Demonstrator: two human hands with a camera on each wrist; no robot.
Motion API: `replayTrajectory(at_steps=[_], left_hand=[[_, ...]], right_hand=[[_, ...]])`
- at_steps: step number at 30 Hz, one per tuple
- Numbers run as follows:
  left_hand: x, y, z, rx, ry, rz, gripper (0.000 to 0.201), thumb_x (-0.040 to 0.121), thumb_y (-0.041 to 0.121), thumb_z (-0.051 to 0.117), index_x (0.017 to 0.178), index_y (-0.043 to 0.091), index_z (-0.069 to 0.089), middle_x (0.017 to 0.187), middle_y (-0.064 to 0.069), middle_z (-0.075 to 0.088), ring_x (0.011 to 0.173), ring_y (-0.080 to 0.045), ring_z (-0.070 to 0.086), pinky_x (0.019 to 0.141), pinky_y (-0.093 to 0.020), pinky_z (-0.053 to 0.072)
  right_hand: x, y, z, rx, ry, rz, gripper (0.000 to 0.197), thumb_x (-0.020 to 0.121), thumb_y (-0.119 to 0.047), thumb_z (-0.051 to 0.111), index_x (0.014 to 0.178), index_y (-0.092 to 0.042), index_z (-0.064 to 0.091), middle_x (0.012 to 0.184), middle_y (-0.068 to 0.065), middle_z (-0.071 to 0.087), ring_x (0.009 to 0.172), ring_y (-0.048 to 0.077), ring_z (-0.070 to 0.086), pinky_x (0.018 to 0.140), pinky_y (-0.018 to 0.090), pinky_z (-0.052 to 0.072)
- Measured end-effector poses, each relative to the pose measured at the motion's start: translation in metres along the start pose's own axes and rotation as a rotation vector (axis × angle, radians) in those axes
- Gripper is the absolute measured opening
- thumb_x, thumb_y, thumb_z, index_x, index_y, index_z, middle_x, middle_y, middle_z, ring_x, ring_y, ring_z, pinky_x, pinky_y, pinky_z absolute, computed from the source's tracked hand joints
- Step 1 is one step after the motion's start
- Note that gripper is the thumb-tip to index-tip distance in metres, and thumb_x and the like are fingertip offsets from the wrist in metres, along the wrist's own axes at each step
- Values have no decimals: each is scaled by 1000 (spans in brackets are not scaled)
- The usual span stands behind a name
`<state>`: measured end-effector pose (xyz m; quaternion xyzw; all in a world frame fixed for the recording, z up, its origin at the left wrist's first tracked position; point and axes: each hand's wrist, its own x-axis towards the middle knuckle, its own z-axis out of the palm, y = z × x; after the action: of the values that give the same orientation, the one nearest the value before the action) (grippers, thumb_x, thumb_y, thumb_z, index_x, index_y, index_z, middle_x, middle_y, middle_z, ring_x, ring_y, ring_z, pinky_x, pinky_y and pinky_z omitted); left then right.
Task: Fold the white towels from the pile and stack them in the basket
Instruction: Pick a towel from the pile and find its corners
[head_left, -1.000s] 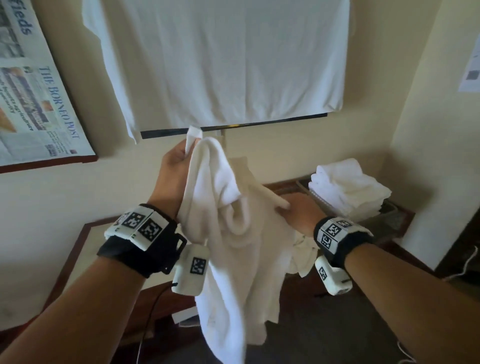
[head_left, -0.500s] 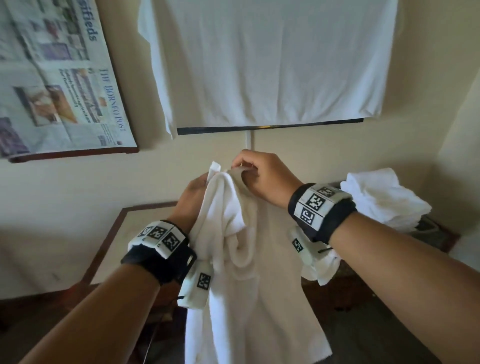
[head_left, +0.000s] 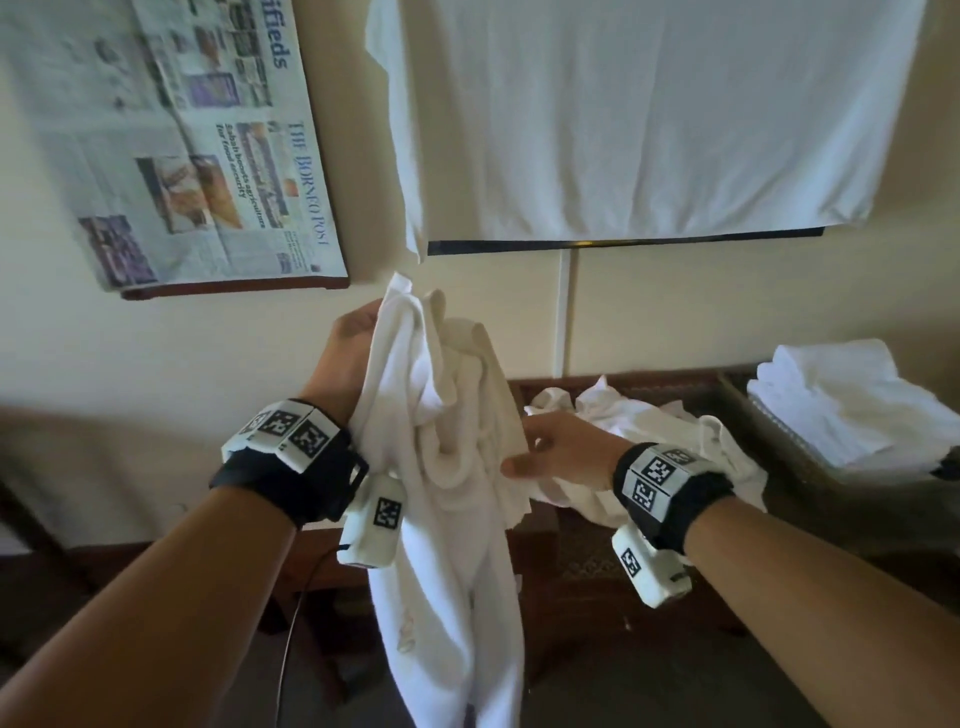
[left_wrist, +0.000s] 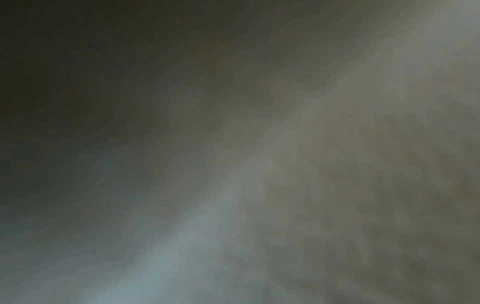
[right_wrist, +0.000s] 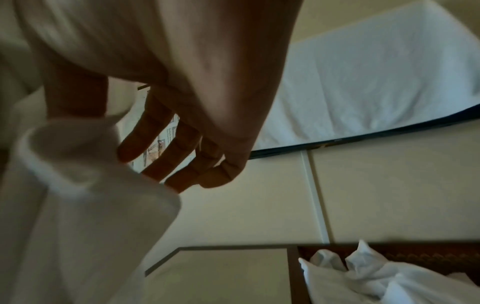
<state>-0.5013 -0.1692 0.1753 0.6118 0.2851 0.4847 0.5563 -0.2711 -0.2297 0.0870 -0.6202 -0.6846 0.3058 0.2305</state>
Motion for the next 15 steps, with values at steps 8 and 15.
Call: replayTrajectory(at_steps=[8, 15], left_hand=[[23, -6, -75, -390, -102, -189, 28, 86, 36, 65, 74, 23, 43, 71, 2, 33, 64, -13, 33, 60, -32, 26], [40, 17, -131, -308, -106, -94, 28, 99, 38, 53, 80, 19, 58, 69, -3, 49, 56, -15, 53, 56, -27, 43]], right_hand=[[51, 2, 33, -12, 195, 143, 12, 86, -18, 64, 76, -23, 60, 87, 3, 61, 86, 23, 60, 74, 32, 45], [87, -48, 18, 75, 435, 164, 14, 87, -1, 54, 88, -11, 64, 94, 11, 65, 73, 25, 68, 56, 29, 59]])
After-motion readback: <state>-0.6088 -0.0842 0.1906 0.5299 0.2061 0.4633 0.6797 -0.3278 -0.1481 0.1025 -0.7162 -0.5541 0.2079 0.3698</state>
